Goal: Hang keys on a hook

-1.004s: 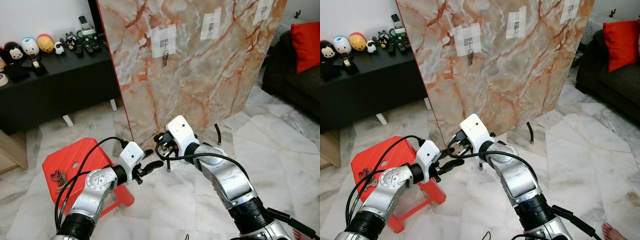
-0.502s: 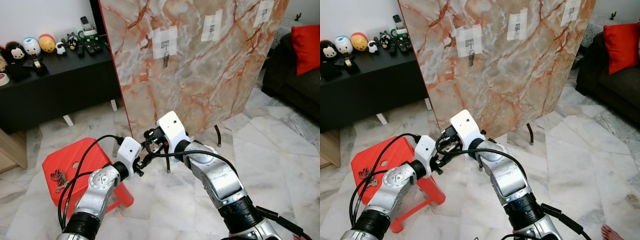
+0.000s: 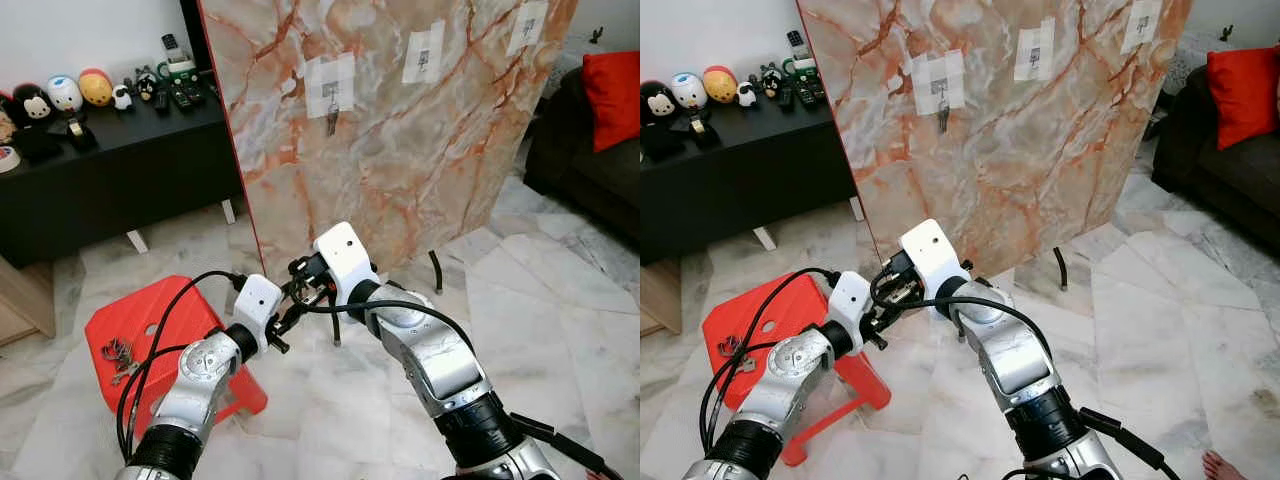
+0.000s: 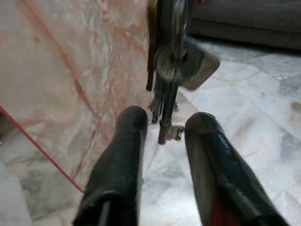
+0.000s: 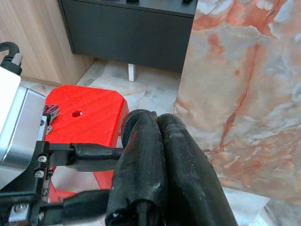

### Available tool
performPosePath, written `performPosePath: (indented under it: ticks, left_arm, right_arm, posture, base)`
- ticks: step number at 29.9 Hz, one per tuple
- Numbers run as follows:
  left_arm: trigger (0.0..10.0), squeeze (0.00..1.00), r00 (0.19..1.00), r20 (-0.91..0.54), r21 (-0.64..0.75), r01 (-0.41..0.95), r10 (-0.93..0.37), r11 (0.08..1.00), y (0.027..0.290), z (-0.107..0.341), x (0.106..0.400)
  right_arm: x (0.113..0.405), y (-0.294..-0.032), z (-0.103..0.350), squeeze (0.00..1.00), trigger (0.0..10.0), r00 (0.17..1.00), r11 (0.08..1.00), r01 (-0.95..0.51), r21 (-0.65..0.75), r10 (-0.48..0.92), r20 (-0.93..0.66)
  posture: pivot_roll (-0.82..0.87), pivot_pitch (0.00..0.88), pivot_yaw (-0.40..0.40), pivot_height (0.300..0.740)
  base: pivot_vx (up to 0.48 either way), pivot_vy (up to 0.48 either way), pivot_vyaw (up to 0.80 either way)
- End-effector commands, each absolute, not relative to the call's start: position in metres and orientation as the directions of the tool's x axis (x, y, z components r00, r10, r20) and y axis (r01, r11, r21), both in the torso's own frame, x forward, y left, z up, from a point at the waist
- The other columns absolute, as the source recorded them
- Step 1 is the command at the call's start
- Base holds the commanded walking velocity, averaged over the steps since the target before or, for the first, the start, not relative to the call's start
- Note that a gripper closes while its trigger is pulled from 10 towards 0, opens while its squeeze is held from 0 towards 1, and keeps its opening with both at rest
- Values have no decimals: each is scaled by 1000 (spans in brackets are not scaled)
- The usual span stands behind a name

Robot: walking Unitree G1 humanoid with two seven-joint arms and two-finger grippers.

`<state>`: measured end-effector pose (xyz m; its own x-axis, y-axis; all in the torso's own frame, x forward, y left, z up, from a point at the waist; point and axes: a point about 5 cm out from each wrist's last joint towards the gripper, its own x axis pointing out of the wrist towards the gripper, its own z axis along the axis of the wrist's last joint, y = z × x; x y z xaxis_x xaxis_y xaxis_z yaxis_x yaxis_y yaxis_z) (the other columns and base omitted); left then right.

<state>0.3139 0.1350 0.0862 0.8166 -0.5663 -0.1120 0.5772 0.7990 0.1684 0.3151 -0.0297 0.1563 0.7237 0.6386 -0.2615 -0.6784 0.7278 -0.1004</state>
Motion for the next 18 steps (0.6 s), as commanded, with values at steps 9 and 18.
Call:
performPosePath:
  ticks: [9,18]
  left_arm:
    - [3882,0,815,-140,199,579,-562,790,136,79,312]
    - [9255,0,814,-133,189,580,-565,792,132,79,312]
  right_arm:
    - [315,-30,166,0,10000,739,738,-667,-104,637,-218]
    - [314,-29,165,0,10000,737,736,-669,-101,639,-221]
  posture:
    - [75,43,-3,740]
    - [74,46,-4,740]
  base:
    - [0,0,0]
    - [0,0,0]
